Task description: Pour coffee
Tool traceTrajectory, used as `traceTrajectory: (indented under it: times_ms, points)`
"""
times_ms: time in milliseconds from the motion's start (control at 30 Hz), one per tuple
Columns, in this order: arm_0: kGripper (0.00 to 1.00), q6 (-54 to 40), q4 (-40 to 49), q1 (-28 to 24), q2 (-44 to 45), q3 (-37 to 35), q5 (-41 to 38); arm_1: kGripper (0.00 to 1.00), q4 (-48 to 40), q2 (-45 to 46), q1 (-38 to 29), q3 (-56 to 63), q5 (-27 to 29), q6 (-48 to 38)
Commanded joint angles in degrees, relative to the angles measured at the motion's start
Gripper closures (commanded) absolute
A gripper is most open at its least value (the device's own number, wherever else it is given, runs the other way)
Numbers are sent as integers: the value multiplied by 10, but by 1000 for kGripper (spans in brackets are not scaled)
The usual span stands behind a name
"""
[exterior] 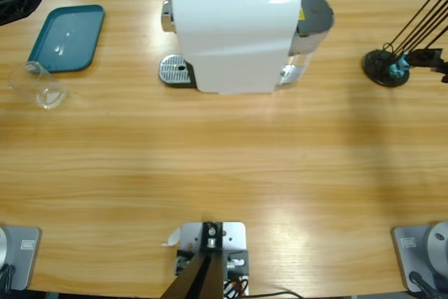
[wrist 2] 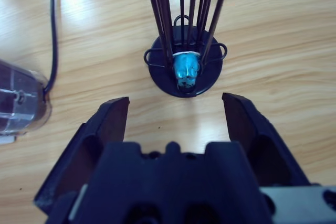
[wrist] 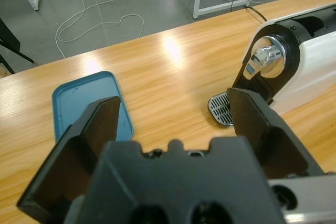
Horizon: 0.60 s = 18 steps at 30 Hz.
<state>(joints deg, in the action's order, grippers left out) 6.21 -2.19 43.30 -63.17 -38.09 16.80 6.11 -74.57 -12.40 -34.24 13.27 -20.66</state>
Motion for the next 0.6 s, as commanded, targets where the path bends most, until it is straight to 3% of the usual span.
traceTrajectory:
  times_ms: [33, 600]
  points:
    - [130, 0, -30, -6, -40, 27, 8, 239, -34, -61, 33, 15, 0, 9]
    - [129, -2, -35, -6, -34, 47, 14, 281, -80, -134, 41, 15, -6, 9]
